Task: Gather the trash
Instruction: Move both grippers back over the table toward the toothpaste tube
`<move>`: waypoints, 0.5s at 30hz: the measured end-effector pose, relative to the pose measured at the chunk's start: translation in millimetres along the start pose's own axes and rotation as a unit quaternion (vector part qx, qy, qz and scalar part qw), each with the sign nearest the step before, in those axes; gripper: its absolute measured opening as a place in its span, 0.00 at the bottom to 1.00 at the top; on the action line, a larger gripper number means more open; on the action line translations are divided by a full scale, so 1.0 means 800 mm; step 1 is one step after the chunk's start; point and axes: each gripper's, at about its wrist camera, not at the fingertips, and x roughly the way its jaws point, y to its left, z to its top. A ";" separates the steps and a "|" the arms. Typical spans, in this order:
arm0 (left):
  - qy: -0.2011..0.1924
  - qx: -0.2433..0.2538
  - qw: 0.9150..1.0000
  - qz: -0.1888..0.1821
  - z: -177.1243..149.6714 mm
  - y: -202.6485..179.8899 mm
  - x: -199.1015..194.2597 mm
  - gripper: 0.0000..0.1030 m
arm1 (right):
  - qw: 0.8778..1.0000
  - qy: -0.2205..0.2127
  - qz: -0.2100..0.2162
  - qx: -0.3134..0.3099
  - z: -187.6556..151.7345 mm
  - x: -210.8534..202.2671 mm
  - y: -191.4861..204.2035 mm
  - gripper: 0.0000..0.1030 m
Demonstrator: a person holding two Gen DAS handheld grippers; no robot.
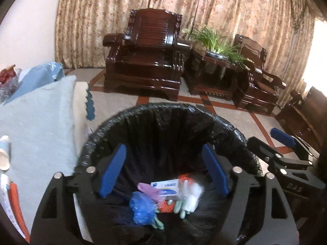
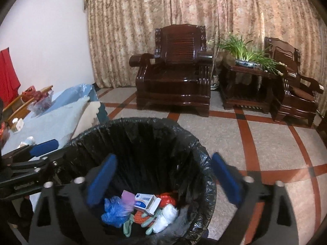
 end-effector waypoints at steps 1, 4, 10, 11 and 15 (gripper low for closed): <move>-0.007 0.000 1.000 0.007 0.001 0.004 -0.007 0.80 | 1.000 -0.002 0.002 -0.001 0.001 -0.002 0.002 0.94; -0.023 -0.002 0.999 0.025 0.005 0.018 -0.027 0.84 | 1.000 -0.004 0.007 -0.007 0.002 -0.005 0.011 0.94; -0.044 -0.016 0.997 0.060 0.014 0.051 -0.067 0.85 | 0.999 -0.008 0.033 -0.021 0.007 -0.009 0.049 0.94; -0.047 -0.021 0.996 0.066 0.014 0.057 -0.074 0.85 | 0.999 -0.008 0.039 -0.025 0.007 -0.009 0.057 0.94; -0.062 -0.040 0.993 0.096 0.012 0.090 -0.103 0.85 | 0.998 -0.008 0.059 -0.038 0.008 -0.007 0.089 0.94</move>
